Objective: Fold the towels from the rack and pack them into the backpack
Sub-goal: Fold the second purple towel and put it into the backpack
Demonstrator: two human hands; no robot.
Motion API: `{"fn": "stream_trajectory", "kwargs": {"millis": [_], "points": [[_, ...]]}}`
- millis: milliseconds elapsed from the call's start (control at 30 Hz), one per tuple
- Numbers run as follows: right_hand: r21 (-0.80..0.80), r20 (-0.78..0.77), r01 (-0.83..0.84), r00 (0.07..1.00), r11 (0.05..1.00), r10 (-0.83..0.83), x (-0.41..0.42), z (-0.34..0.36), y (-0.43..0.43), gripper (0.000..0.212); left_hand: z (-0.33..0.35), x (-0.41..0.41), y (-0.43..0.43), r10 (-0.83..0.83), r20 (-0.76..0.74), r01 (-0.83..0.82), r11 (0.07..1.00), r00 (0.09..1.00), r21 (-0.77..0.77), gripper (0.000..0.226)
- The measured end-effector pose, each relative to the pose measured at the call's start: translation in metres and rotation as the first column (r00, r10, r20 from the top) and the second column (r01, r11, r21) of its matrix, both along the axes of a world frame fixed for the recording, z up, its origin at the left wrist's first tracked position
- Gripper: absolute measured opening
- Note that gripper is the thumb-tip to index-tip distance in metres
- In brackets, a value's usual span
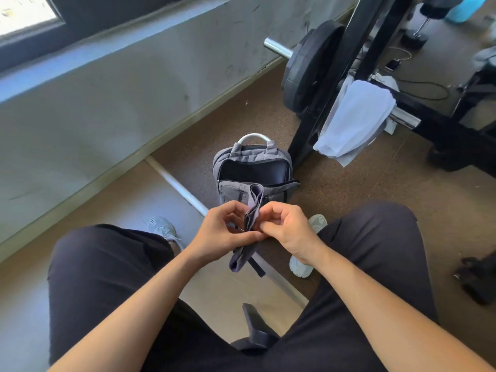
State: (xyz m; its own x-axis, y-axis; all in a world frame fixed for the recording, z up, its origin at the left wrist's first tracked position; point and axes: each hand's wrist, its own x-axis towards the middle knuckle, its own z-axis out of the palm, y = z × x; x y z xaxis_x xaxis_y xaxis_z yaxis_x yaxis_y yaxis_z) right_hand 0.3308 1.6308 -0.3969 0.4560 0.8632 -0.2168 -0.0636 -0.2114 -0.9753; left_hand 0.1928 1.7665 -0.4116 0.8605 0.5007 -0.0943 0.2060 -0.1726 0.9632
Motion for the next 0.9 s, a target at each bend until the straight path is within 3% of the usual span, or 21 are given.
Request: {"fn": "stream_trajectory", "kwargs": {"millis": [100,200,267,333,400,467,567,700,900], "points": [[0.013,0.128,0.032,0.991,0.999,-0.033,-0.001,-0.001,-0.001,0.017,-0.003,0.002,0.002,0.027,0.007,-0.027,0.998,1.000,0.050,0.021],[0.083,0.428,0.020,0.902,0.996,-0.054,0.001,0.006,0.000,0.043,-0.003,0.001,0.004,-0.009,0.017,0.007,0.996,1.000,0.087,0.015],[0.029,0.486,-0.077,0.872,0.997,0.053,0.006,0.011,-0.001,0.063,-0.003,0.000,0.005,-0.042,0.036,0.038,0.994,0.998,0.105,0.015],[-0.089,0.452,-0.152,0.875,0.984,0.176,0.009,0.011,-0.002,0.060,-0.004,-0.001,0.007,-0.046,0.053,0.040,0.994,0.998,0.098,0.014],[-0.160,0.461,-0.170,0.858,0.972,0.226,0.009,0.009,-0.003,0.039,-0.002,-0.001,0.006,-0.053,0.051,0.050,0.997,0.997,0.059,0.016],[-0.157,0.450,-0.131,0.873,0.979,0.189,0.009,0.009,-0.004,0.023,0.000,-0.001,0.006,-0.088,0.034,0.089,0.996,0.996,-0.025,0.019],[-0.098,0.343,-0.040,0.936,0.994,0.072,0.014,0.011,-0.006,0.018,-0.007,-0.004,0.011,-0.134,-0.037,0.130,0.986,0.990,-0.101,0.027],[-0.032,0.258,0.026,0.966,0.999,-0.017,0.021,0.015,-0.009,0.018,-0.027,-0.004,0.013,-0.149,-0.161,0.148,0.989,0.976,-0.013,0.029],[0.068,0.244,0.028,0.969,0.997,-0.043,0.028,0.024,-0.021,0.024,-0.036,0.001,0.010,-0.128,-0.175,0.151,0.981,0.976,0.124,0.019]]}}
